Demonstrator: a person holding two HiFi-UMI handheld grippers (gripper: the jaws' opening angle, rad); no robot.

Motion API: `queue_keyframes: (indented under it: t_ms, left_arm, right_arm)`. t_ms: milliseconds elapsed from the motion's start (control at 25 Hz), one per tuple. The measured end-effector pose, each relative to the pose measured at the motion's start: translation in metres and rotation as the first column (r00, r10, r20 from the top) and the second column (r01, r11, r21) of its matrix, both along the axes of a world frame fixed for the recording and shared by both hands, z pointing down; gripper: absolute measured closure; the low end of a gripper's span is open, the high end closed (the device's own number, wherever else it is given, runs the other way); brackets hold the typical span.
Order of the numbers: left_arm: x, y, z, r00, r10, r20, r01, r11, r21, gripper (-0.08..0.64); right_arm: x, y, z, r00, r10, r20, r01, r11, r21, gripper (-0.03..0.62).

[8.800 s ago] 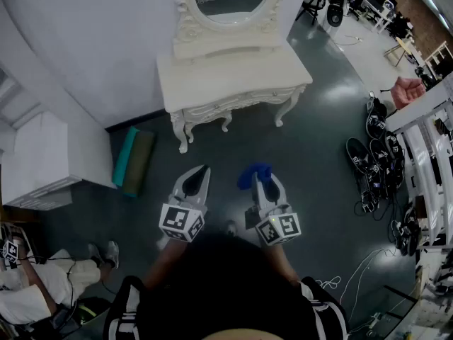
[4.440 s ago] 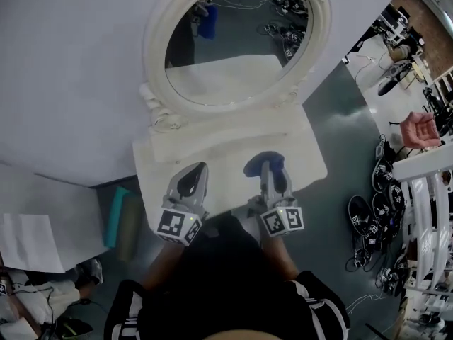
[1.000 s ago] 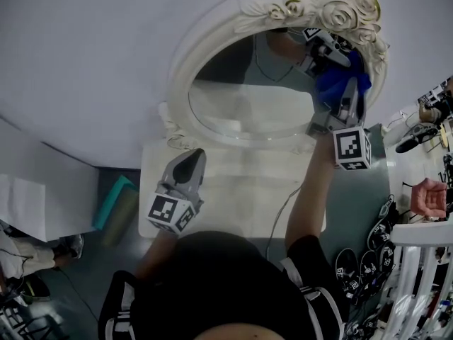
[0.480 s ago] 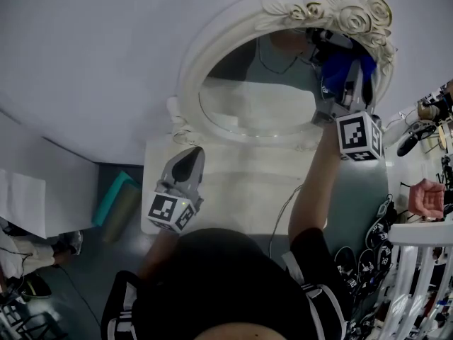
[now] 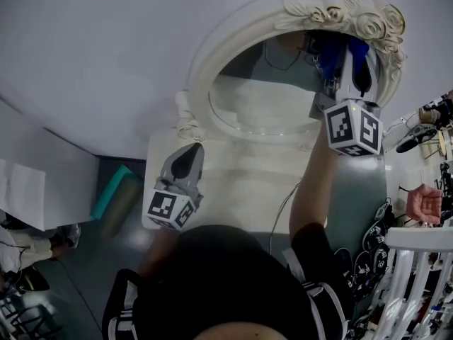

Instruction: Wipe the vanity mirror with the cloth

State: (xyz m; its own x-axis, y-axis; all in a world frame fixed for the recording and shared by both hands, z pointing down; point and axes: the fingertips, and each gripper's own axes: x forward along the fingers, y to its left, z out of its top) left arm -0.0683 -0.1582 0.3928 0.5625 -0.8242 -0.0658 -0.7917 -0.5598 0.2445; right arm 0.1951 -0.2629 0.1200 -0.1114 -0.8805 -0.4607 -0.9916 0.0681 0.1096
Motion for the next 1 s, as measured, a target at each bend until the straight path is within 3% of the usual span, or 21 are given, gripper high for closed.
queue_keyframes:
  t_ms: [320,600,840,1000]
  left_arm:
    - [-0.010,0.000,0.001,1.000,-0.018,-0.002,0.018,1.000,-0.007,0.549]
    - [-0.017,-0.001,0.004,0.999,-0.034,-0.001,0.034,0.999,-0.009,0.549]
    - [-0.023,-0.001,0.007,0.999,-0.045,0.003,0.045,0.999,-0.012,0.549]
    - [-0.026,-0.001,0.007,0.999,-0.052,0.006,0.052,0.999,-0.016,0.549]
  right_arm:
    - [-0.054,-0.005,0.004,0.988,0.016,-0.153,-0.017,1.000,-0.003,0.522]
    - [-0.092,-0.009,0.020,0.959,0.037,-0.282,-0.042,0.999,-0.013,0.523]
    - [-0.126,-0.012,0.040,0.885,0.052,-0.463,-0.056,0.998,0.005,0.523]
    - [-0.147,-0.015,0.066,0.827,0.058,-0.559,-0.088,0.996,-0.028,0.523]
